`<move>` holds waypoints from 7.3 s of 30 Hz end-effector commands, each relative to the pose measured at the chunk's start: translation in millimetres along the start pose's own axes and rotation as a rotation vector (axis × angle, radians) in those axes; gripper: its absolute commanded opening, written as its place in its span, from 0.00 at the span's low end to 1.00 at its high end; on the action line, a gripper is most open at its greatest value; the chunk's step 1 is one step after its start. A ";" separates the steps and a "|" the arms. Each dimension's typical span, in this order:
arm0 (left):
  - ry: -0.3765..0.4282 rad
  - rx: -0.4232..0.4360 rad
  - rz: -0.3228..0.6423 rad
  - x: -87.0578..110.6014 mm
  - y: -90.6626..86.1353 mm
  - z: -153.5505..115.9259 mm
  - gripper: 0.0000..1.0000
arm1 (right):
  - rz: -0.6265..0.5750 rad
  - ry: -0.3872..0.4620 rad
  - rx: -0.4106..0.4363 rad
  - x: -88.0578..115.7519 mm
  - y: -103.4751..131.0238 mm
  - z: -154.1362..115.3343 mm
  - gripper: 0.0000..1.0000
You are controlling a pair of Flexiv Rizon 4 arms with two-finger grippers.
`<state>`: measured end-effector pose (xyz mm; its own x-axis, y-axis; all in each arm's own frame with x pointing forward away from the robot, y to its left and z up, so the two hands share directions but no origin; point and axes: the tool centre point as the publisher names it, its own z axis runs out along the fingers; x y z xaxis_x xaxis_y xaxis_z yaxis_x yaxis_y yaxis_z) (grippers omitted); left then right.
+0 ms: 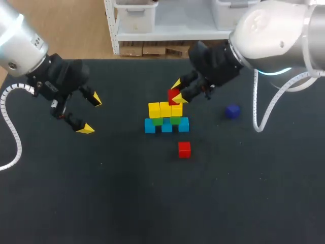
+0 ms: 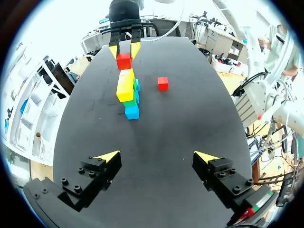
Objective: Place the blue cubes, place green cubes on the blue cubes, place the yellow cubes on the green cubes, then place the red cubes on the yellow cubes, and place purple cube on the red cubes.
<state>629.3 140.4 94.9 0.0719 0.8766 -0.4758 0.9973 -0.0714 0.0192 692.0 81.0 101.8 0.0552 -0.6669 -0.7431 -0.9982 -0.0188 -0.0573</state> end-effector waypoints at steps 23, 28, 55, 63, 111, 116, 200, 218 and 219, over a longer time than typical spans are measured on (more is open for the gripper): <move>-0.005 -0.002 0.004 1.6 -0.7 -0.3 1.00 | 0.035 0.028 0.019 5.2 -0.1 8.0 0.00; -0.005 -0.002 0.004 1.6 -0.7 -0.3 1.00 | 0.037 0.031 0.018 5.9 -0.4 8.5 0.00; -0.005 -0.002 0.004 1.6 -0.7 -0.3 1.00 | 0.039 0.040 0.002 5.3 -3.2 13.2 0.00; -0.005 -0.002 0.004 1.6 -0.7 -0.3 1.00 | 0.046 0.041 0.002 7.0 -2.7 13.0 0.00; -0.005 -0.002 0.004 1.6 -0.7 -0.3 1.00 | 0.058 0.036 -0.001 9.4 -5.0 13.9 0.38; -0.005 -0.002 0.004 1.6 -0.7 -0.3 1.00 | 0.057 0.036 -0.001 8.9 -5.6 14.2 0.38; 0.001 -0.047 -0.032 -5.8 -12.8 -0.8 1.00 | -0.016 -0.163 -0.022 110.6 26.3 -129.0 1.00; -0.081 -0.105 -0.116 -76.4 -98.2 57.7 1.00 | -0.016 -0.163 -0.022 110.6 26.3 -129.0 1.00; -0.081 -0.095 -0.094 -83.8 -100.2 62.5 1.00 | -0.016 -0.163 -0.022 110.6 26.3 -129.0 1.00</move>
<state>529.7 60.5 84.0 -0.0395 0.8387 -0.5431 0.9985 0.0544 0.0115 668.6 -89.3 104.7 0.0715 -0.5387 -0.8394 -0.9974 -0.0456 -0.0557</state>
